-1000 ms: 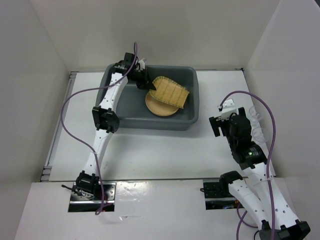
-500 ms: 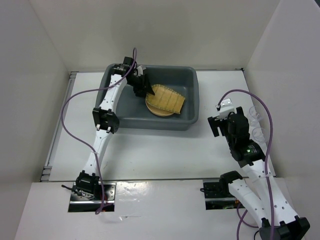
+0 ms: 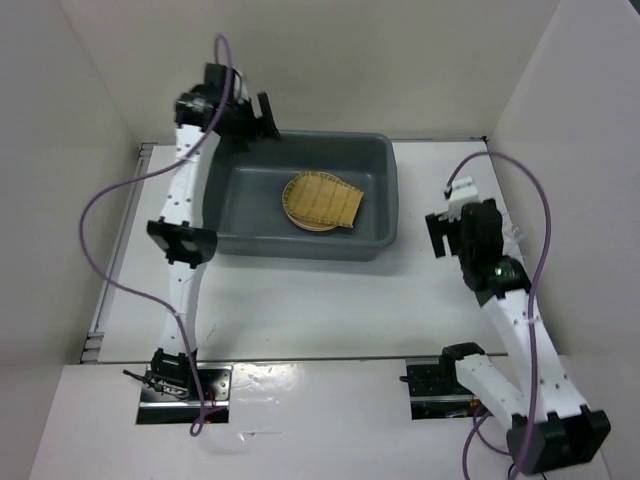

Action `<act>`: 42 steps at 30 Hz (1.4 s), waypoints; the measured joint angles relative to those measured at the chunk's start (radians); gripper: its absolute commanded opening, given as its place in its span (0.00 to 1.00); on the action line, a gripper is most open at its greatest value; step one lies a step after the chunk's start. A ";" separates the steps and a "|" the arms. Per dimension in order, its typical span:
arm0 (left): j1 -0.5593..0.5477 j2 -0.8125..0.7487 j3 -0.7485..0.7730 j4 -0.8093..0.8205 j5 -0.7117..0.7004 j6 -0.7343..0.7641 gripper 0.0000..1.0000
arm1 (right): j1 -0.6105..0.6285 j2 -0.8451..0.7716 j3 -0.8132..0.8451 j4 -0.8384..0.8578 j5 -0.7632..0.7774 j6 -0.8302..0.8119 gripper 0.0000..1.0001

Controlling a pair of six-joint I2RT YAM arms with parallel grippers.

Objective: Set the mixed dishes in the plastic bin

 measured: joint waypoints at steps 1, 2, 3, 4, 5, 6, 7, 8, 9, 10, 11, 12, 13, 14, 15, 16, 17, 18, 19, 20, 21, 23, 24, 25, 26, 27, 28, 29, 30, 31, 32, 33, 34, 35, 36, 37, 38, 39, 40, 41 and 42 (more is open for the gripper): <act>0.007 -0.076 -0.024 0.003 -0.030 0.002 1.00 | -0.029 0.051 0.056 -0.020 -0.004 0.005 0.98; 0.016 -0.155 -0.044 0.006 -0.056 0.003 1.00 | -0.061 0.104 0.126 -0.038 -0.008 0.009 0.98; 0.027 -0.232 -0.056 0.012 -0.077 0.004 1.00 | -0.097 0.185 0.203 -0.045 -0.014 0.014 0.98; 0.037 -0.306 -0.061 0.021 -0.096 0.007 1.00 | -0.131 0.262 0.291 -0.055 -0.018 0.016 0.98; 0.047 -0.365 -0.064 0.029 -0.114 0.014 1.00 | -0.166 0.329 0.368 -0.058 -0.023 0.018 0.98; 0.056 -0.426 -0.069 0.038 -0.137 0.017 1.00 | -0.211 0.413 0.452 -0.060 -0.037 0.017 0.98; 0.060 -0.483 -0.083 0.044 -0.167 0.019 1.00 | -0.248 0.493 0.521 -0.064 -0.044 0.014 0.98; 0.059 -0.536 -0.119 0.053 -0.204 0.020 1.00 | -0.289 0.576 0.594 -0.070 -0.039 0.009 0.98; 0.052 -0.600 -0.182 0.060 -0.248 0.021 1.00 | -0.317 0.648 0.644 -0.068 -0.028 0.006 0.98; 0.045 -0.657 -0.248 0.061 -0.283 0.021 1.00 | -0.343 0.724 0.681 -0.068 -0.014 0.002 0.98; 0.041 -0.712 -0.327 0.058 -0.319 0.021 1.00 | -0.362 0.791 0.703 -0.070 0.002 -0.002 0.98; 0.037 -0.761 -0.417 0.060 -0.349 0.021 1.00 | -0.377 0.854 0.711 -0.072 0.022 -0.005 0.98; 0.041 -0.817 -0.522 0.065 -0.373 0.020 1.00 | -0.386 0.907 0.708 -0.082 0.042 -0.008 0.98; 0.052 -0.864 -0.629 0.066 -0.391 0.021 1.00 | -0.390 0.947 0.697 -0.093 0.060 -0.010 0.98; 0.066 -0.908 -0.726 0.074 -0.403 0.022 1.00 | -0.392 0.973 0.678 -0.099 0.077 -0.011 0.98; 0.089 -0.960 -0.851 0.087 -0.412 0.023 1.00 | -0.392 0.989 0.654 -0.105 0.095 -0.012 0.98; 0.109 -1.004 -0.955 0.084 -0.419 0.024 1.00 | -0.390 0.990 0.628 -0.110 0.114 -0.013 0.98; 0.126 -1.040 -1.031 0.082 -0.422 0.025 1.00 | -0.388 0.989 0.605 -0.116 0.135 -0.012 0.98; 0.143 -1.076 -1.106 0.084 -0.425 0.025 1.00 | -0.387 0.985 0.591 -0.116 0.158 -0.012 0.96; 0.154 -1.112 -1.172 0.096 -0.425 0.026 1.00 | -0.385 0.981 0.579 -0.113 0.177 -0.012 0.95; 0.161 -1.161 -1.250 0.108 -0.420 0.027 1.00 | -0.385 0.977 0.566 -0.103 0.196 -0.013 0.95; 0.169 -1.238 -1.353 0.110 -0.403 0.028 1.00 | -0.389 0.969 0.536 -0.085 0.227 -0.014 0.95; 0.172 -1.275 -1.394 0.112 -0.394 0.028 1.00 | -0.393 0.967 0.522 -0.078 0.233 -0.017 0.94; 0.175 -1.304 -1.424 0.114 -0.386 0.029 1.00 | -0.397 0.967 0.511 -0.071 0.232 -0.021 0.94; 0.180 -1.332 -1.450 0.114 -0.380 0.029 1.00 | -0.407 0.967 0.500 -0.064 0.227 -0.029 0.94; 0.183 -1.350 -1.463 0.114 -0.378 0.030 1.00 | -0.416 0.967 0.492 -0.059 0.220 -0.032 0.94; 0.184 -1.365 -1.476 0.119 -0.375 0.034 1.00 | -0.428 0.967 0.481 -0.051 0.212 -0.038 0.88; 0.185 -1.373 -1.484 0.122 -0.373 0.041 1.00 | -0.441 0.967 0.475 -0.050 0.203 -0.046 0.83; 0.186 -1.378 -1.490 0.124 -0.370 0.045 1.00 | -0.455 0.970 0.471 -0.048 0.183 -0.055 0.69; 0.187 -1.378 -1.494 0.126 -0.368 0.046 1.00 | -0.469 0.975 0.471 -0.050 0.158 -0.064 0.62; 0.187 -1.378 -1.498 0.129 -0.365 0.047 1.00 | -0.481 0.983 0.472 -0.048 0.137 -0.073 0.57; 0.187 -1.378 -1.506 0.134 -0.362 0.048 1.00 | -0.489 0.990 0.472 -0.047 0.112 -0.072 0.54; 0.187 -1.379 -1.516 0.140 -0.360 0.048 1.00 | -0.498 1.002 0.474 -0.050 0.086 -0.081 0.40; 0.187 -1.380 -1.528 0.143 -0.356 0.048 1.00 | -0.505 1.017 0.479 -0.052 0.061 -0.093 0.31; 0.187 -1.381 -1.541 0.145 -0.353 0.048 1.00 | -0.508 1.034 0.486 -0.054 0.034 -0.102 0.19; 0.187 -1.381 -1.554 0.147 -0.352 0.048 1.00 | -0.508 1.052 0.495 -0.055 0.014 -0.112 0.00; 0.187 -1.382 -1.565 0.148 -0.349 0.048 1.00 | -0.508 1.067 0.507 -0.060 0.006 -0.122 0.00; 0.187 -1.384 -1.575 0.146 -0.349 0.048 1.00 | -0.507 1.079 0.524 -0.069 0.001 -0.130 0.00; 0.187 -1.387 -1.582 0.146 -0.349 0.049 1.00 | -0.508 1.085 0.541 -0.078 -0.014 -0.131 0.00; 0.187 -1.390 -1.584 0.145 -0.351 0.049 1.00 | -0.508 1.086 0.558 -0.089 -0.033 -0.134 0.00; 0.187 -1.397 -1.586 0.145 -0.355 0.049 1.00 | -0.508 1.086 0.584 -0.113 -0.054 -0.137 0.00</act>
